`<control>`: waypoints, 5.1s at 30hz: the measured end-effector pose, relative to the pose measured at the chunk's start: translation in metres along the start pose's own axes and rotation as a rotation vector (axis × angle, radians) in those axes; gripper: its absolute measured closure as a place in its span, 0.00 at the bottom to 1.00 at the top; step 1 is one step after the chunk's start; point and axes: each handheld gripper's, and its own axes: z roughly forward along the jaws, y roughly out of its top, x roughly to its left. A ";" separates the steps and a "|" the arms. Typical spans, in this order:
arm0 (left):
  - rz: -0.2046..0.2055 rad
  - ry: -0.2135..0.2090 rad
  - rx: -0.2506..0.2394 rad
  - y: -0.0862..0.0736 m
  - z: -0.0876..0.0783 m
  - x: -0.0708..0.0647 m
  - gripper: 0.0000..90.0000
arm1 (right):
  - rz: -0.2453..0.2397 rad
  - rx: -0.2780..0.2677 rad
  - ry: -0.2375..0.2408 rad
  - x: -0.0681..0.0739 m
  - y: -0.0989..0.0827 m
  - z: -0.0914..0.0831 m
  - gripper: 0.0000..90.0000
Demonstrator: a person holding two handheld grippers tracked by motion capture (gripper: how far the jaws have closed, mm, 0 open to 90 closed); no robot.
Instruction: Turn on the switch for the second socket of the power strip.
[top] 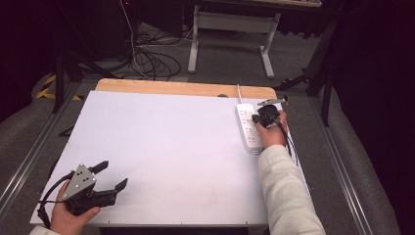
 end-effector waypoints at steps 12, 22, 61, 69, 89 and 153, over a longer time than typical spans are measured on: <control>0.005 -0.003 0.000 0.000 0.000 0.000 0.20 | 0.029 -0.007 -0.001 0.001 -0.002 0.001 1.00; 0.008 -0.003 -0.004 0.000 -0.001 0.000 0.20 | 0.040 -0.010 0.013 0.002 -0.002 0.002 1.00; -0.001 -0.009 -0.002 0.002 0.002 0.000 0.20 | 0.022 -0.103 0.035 0.009 0.004 -0.035 1.00; 0.001 -0.012 -0.001 0.002 0.002 0.000 0.20 | 0.013 -0.135 0.046 0.012 0.007 -0.053 1.00; -0.001 -0.004 -0.007 0.003 0.002 0.001 0.20 | -0.044 -0.232 0.138 0.035 0.008 -0.099 0.63; -0.027 -0.033 -0.022 -0.005 0.006 0.009 0.19 | -0.146 -0.193 0.503 0.118 -0.142 -0.125 0.13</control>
